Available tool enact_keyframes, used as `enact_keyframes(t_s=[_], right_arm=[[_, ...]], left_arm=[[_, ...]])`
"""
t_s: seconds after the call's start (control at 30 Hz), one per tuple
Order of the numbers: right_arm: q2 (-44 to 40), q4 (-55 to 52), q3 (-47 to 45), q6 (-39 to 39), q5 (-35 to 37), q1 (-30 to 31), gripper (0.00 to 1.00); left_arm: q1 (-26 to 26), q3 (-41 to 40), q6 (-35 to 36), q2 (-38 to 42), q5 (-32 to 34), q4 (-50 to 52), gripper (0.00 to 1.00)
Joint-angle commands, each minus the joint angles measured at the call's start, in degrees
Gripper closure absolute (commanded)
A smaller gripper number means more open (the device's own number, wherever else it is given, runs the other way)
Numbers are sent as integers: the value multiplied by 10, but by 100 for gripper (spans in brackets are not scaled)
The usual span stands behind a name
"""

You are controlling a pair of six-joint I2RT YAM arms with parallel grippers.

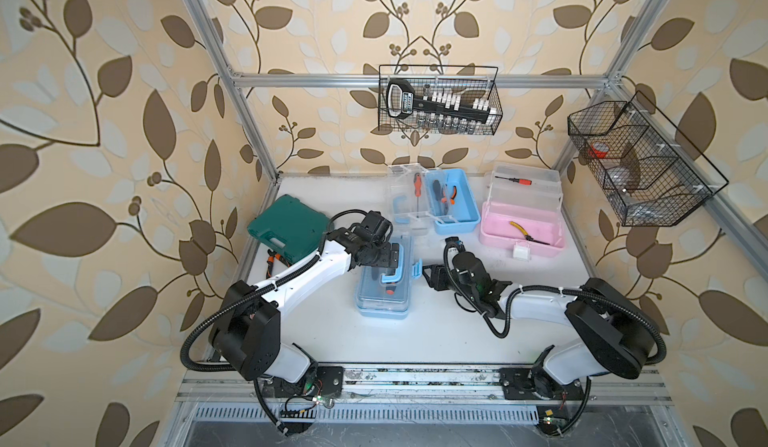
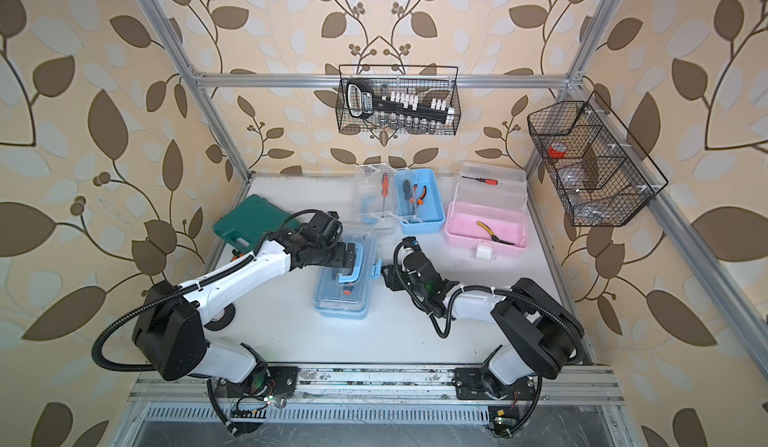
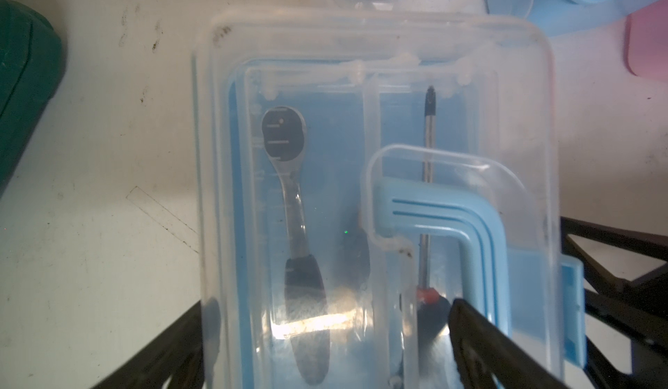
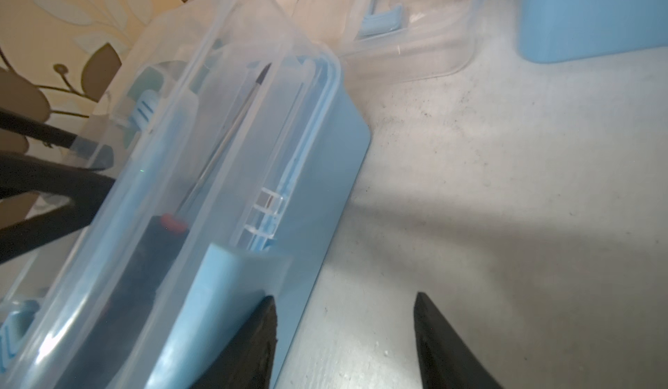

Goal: Close toolboxes
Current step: Fasten the toolbox latch on the toolbox.

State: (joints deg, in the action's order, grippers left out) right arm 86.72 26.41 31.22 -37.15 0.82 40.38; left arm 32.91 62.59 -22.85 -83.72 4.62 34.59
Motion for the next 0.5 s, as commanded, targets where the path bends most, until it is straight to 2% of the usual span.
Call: enact_keyframes(t_s=[0.0, 0.23, 0.47], right_arm=[[-15, 9, 7, -39, -71, -5, 48], [-21, 24, 13, -58, -126, -19, 60], [-42, 30, 10, -80, -158, -23, 59]], left_arm=[[-2, -15, 5, 7, -5, 24, 1], [-1, -15, 3, 6, -7, 23, 1], [-2, -15, 2, 6, -7, 23, 1]])
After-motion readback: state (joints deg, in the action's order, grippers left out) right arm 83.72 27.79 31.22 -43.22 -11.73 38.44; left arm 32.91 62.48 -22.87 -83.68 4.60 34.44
